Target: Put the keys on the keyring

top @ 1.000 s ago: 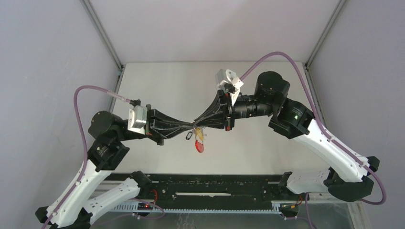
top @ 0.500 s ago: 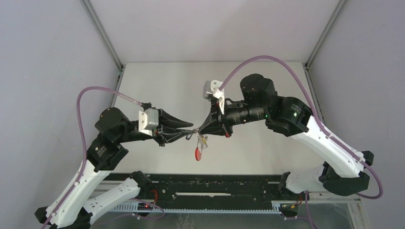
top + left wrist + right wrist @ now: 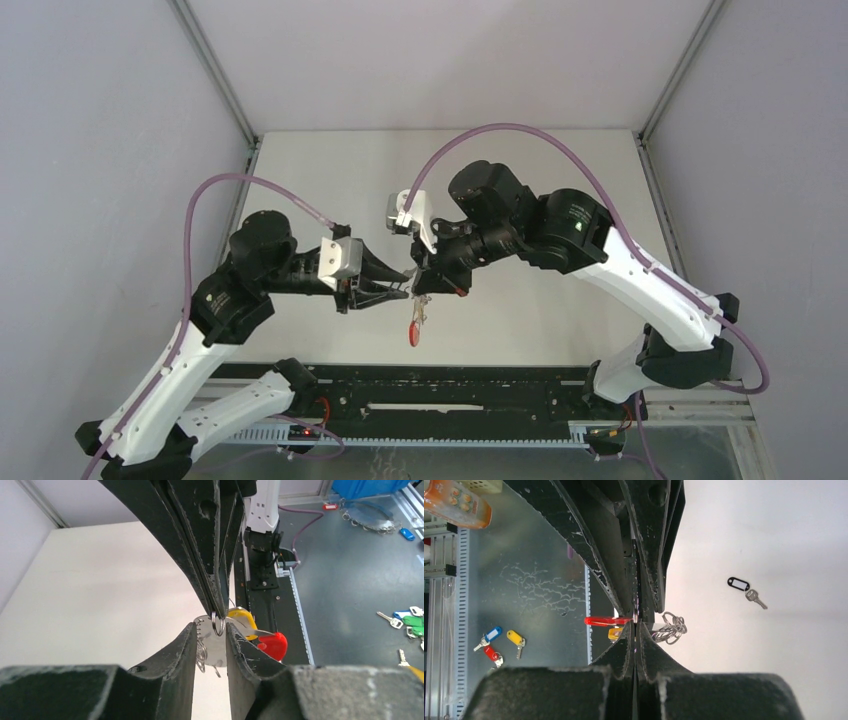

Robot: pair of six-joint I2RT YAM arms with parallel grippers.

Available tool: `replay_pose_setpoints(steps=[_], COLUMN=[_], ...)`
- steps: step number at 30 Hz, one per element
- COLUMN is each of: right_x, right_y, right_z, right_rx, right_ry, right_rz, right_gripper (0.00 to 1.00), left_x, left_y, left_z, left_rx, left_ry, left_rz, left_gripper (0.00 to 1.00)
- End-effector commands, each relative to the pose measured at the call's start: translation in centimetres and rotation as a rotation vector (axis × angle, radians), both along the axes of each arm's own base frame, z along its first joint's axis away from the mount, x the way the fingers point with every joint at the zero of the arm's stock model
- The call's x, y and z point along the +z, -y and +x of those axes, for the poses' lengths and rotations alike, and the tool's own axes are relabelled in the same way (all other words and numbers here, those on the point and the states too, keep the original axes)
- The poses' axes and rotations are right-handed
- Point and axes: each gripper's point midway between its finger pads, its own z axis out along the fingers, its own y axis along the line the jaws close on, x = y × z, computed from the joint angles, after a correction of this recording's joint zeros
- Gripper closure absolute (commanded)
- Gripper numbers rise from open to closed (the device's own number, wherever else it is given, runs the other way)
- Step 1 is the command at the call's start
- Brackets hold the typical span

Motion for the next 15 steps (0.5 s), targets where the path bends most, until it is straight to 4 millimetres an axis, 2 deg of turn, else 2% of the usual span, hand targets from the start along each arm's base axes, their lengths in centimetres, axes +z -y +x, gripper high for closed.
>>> replay_pose_setpoints(steps=[1, 3, 8, 15], right_x=[1.29, 1.46, 1.4, 1.35], right_y=[0.34, 0.26, -0.14, -0.62], right_z=[-0.59, -0.61, -0.58, -0.65], right_rx=[0.025, 0.025, 0.029, 0.047], right_ry=[0.038, 0.043, 0.04, 0.043], right_rz=[0.002, 0.0, -0.015, -0.015], right_gripper=[1.0, 1.0, 1.0, 1.0], left_x=[1.31, 1.25, 1.19, 1.29], left_y=[-0.46, -0.44, -0.32, -0.11], left_z=[-0.9, -0.79, -0.79, -1.32], left_rx=[-0.034, -0.033, -0.038, -0.058], left_ry=[0.07, 0.078, 0.081, 0.056], left_rz=[-0.004, -0.002, -0.001, -0.008], left_gripper=[0.67, 0.68, 0.81, 0.87])
